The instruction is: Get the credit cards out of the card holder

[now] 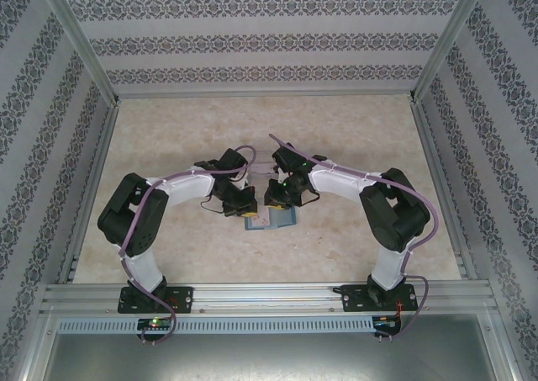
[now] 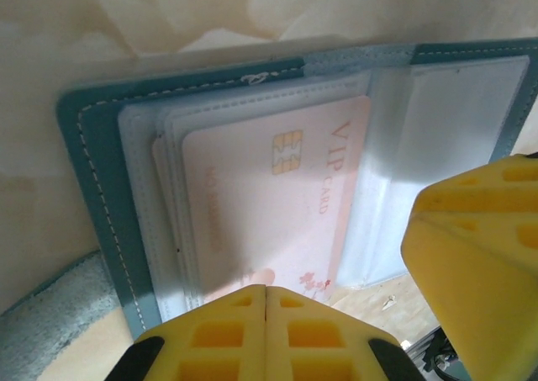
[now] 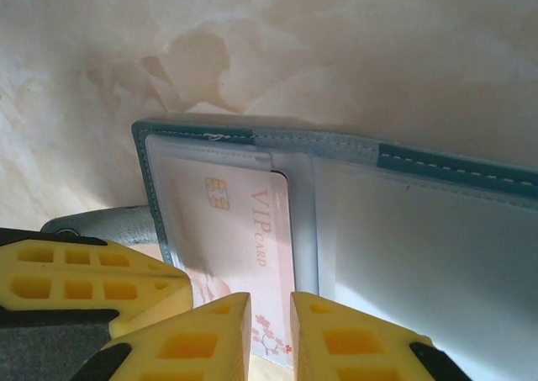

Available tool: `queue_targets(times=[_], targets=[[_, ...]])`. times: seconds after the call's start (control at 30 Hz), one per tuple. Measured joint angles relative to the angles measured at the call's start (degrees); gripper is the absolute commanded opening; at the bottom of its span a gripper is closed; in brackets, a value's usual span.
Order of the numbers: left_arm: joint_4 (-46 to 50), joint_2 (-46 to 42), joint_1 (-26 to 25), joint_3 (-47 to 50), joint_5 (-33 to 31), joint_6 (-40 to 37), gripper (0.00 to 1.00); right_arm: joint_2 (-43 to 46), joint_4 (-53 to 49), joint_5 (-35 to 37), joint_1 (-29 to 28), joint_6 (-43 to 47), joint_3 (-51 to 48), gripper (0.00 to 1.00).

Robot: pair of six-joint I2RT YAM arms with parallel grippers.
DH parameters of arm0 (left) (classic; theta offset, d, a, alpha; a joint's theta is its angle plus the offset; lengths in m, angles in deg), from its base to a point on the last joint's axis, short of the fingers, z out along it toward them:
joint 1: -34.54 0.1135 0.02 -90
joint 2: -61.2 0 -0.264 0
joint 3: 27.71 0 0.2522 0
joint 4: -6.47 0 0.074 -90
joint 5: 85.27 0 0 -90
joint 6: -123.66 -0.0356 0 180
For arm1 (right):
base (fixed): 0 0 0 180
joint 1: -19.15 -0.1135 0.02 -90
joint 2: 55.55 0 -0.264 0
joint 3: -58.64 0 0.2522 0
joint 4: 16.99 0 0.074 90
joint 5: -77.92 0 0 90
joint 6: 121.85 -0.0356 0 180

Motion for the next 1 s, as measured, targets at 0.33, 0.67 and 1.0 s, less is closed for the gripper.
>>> queue_targets(times=[0.33, 0.67, 1.0], targets=[[-0.11, 2.08, 0.00, -0.15, 0.44, -0.15, 0.00, -0.96, 2.45, -2.60, -0.02, -0.74, -0.07, 0.22], [-0.09, 2.08, 0.00, -0.15, 0.42, -0.28, 0.00, -3.78, 3.37, -3.56, -0.02, -1.07, -0.11, 0.23], [-0.02, 2.03, 0.00, -0.15, 0.26, -0.31, 0.00, -4.00, 3.34, -3.43, -0.02, -1.03, -0.35, 0.22]])
